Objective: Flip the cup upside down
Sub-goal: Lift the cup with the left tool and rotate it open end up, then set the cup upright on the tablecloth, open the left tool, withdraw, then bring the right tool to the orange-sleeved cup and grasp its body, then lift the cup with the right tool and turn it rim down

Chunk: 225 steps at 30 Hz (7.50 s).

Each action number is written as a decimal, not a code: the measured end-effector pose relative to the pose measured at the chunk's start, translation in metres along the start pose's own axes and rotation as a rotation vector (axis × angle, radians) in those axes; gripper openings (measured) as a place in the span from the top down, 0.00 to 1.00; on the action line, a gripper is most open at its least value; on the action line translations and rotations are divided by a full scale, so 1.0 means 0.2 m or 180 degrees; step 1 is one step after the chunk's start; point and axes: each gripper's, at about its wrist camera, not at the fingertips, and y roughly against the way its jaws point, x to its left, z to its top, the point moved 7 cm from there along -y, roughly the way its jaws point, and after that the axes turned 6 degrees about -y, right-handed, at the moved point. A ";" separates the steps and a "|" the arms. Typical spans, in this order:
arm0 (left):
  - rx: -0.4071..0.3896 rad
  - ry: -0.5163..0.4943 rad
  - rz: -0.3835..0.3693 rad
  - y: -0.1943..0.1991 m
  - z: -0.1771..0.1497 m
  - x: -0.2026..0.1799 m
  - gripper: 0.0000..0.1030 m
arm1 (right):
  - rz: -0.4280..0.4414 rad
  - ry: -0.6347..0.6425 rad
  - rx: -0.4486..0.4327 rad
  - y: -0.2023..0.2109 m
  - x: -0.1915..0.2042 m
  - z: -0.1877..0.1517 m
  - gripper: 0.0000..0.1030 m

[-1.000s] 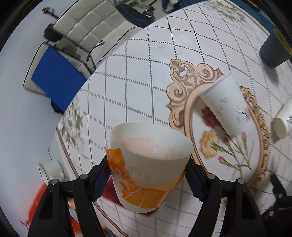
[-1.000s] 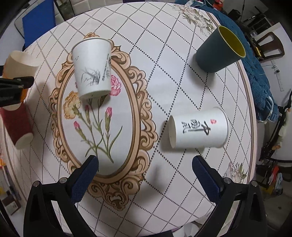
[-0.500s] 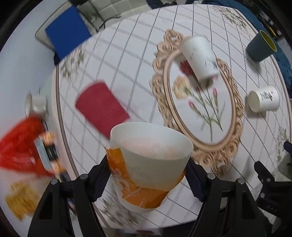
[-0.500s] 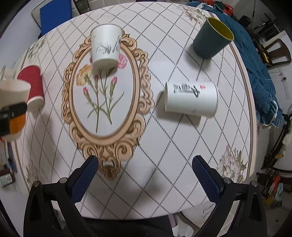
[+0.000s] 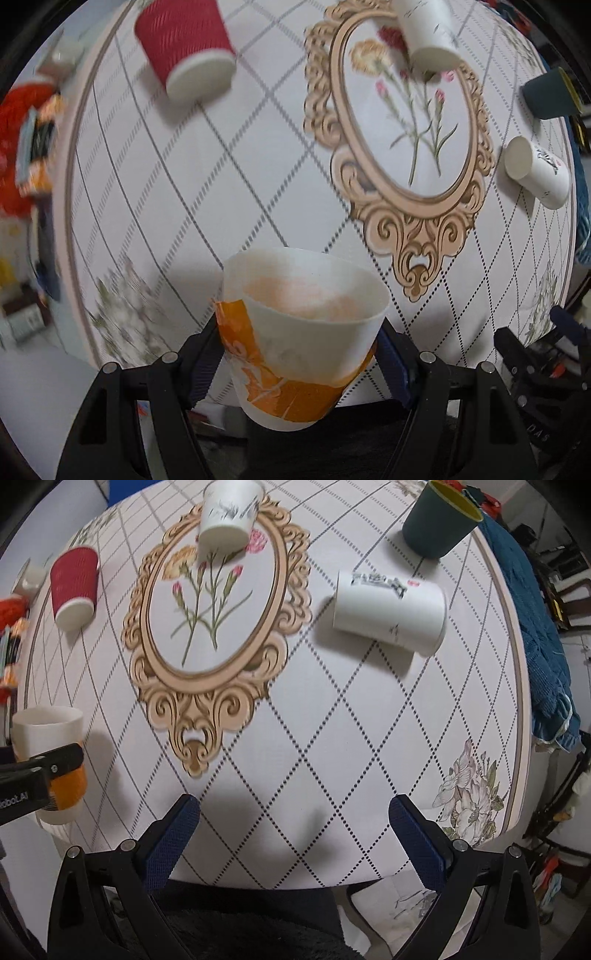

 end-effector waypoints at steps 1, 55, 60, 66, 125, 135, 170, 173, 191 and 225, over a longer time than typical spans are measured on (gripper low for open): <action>0.0028 0.0066 -0.0031 -0.03 -0.01 0.00 0.29 | -0.0008 0.0037 0.0016 -0.02 0.00 -0.01 0.00; 0.0085 0.0306 -0.0239 -0.17 -0.01 -0.09 0.11 | -0.0002 -0.0167 0.0164 -0.14 -0.10 -0.05 0.00; -0.0194 0.0324 -0.0154 0.01 -0.04 -0.08 0.10 | 0.0019 -0.0161 0.0140 -0.11 -0.10 -0.06 0.00; -0.0605 0.0310 0.0081 0.32 -0.21 -0.04 0.08 | 0.0178 -0.0034 0.0004 0.04 -0.06 -0.12 0.00; -0.0708 0.1488 0.0340 0.28 -0.74 0.72 0.02 | -0.2024 0.6045 -0.1542 0.38 1.00 -0.64 0.00; -0.0378 0.2119 0.0193 -0.01 -0.78 0.77 0.02 | -0.3019 0.9168 -0.1753 -0.09 0.83 -0.71 0.05; -0.0243 0.1883 0.0328 -0.03 -0.67 0.72 0.02 | -0.2628 0.8901 -0.1480 -0.36 1.01 -0.61 0.27; -0.0268 0.1842 0.0349 -0.01 -0.65 0.72 0.02 | -0.2496 0.8486 -0.1210 -0.34 1.05 -0.59 0.27; -0.0383 0.1437 0.0428 0.08 -0.49 0.61 0.02 | -0.1376 0.4628 0.0180 -0.21 0.98 -0.14 0.27; -0.0357 0.1057 0.0466 0.08 -0.38 0.43 0.02 | -0.0141 0.1547 0.1399 -0.35 0.61 0.60 0.19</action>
